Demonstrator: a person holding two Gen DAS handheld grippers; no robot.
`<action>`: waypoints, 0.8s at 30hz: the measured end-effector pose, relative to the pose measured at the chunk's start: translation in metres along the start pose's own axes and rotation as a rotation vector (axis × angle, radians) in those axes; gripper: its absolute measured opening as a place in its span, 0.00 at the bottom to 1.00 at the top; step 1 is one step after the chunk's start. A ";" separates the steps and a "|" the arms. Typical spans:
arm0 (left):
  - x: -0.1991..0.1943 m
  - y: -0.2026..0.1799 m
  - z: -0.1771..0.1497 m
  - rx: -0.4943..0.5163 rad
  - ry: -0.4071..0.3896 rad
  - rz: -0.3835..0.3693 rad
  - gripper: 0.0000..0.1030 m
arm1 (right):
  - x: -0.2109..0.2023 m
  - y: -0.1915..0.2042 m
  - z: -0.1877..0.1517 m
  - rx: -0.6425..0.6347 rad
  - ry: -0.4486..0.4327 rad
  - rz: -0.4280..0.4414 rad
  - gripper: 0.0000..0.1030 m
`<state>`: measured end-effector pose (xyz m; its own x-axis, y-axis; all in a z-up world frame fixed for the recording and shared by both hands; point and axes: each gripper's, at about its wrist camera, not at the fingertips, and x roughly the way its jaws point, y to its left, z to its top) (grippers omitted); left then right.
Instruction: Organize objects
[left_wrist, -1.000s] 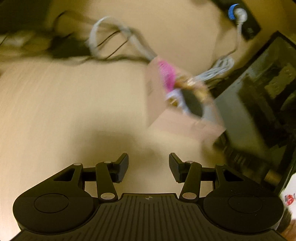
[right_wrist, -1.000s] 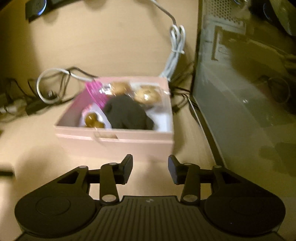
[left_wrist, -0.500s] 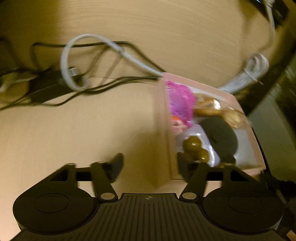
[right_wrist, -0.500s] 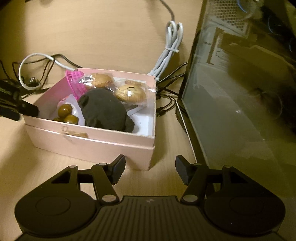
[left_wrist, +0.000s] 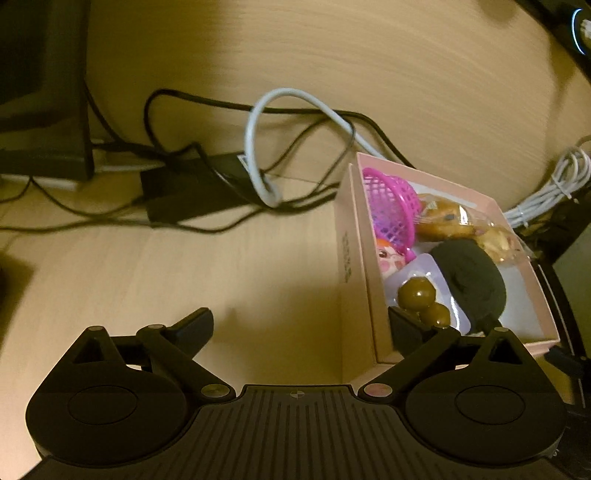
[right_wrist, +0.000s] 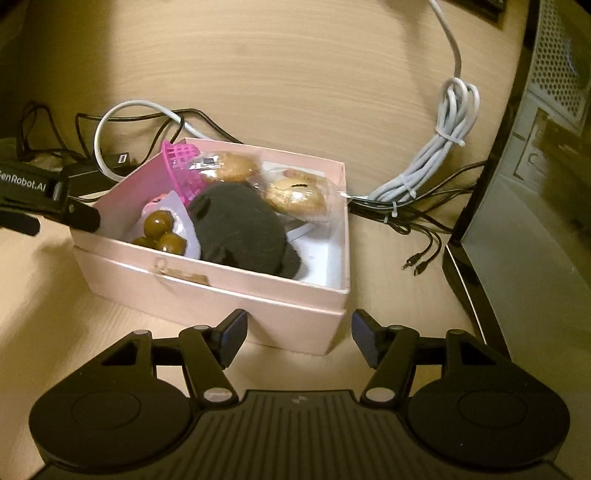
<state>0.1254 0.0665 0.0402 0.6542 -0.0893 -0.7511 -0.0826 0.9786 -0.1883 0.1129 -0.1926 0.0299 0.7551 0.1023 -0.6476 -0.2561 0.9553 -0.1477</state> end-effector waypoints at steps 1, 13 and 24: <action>0.001 0.001 0.001 0.009 0.001 -0.008 0.99 | 0.000 0.001 0.001 0.000 0.004 -0.003 0.61; -0.041 0.007 -0.009 0.057 -0.106 -0.053 0.98 | -0.030 -0.018 -0.011 0.128 0.051 -0.097 0.97; -0.083 0.001 -0.134 0.194 -0.044 -0.120 0.98 | -0.081 0.016 -0.086 0.183 0.183 -0.115 1.00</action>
<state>-0.0291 0.0499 0.0175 0.6831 -0.2032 -0.7014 0.1413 0.9791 -0.1461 -0.0043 -0.2097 0.0161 0.6468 -0.0451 -0.7613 -0.0498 0.9936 -0.1012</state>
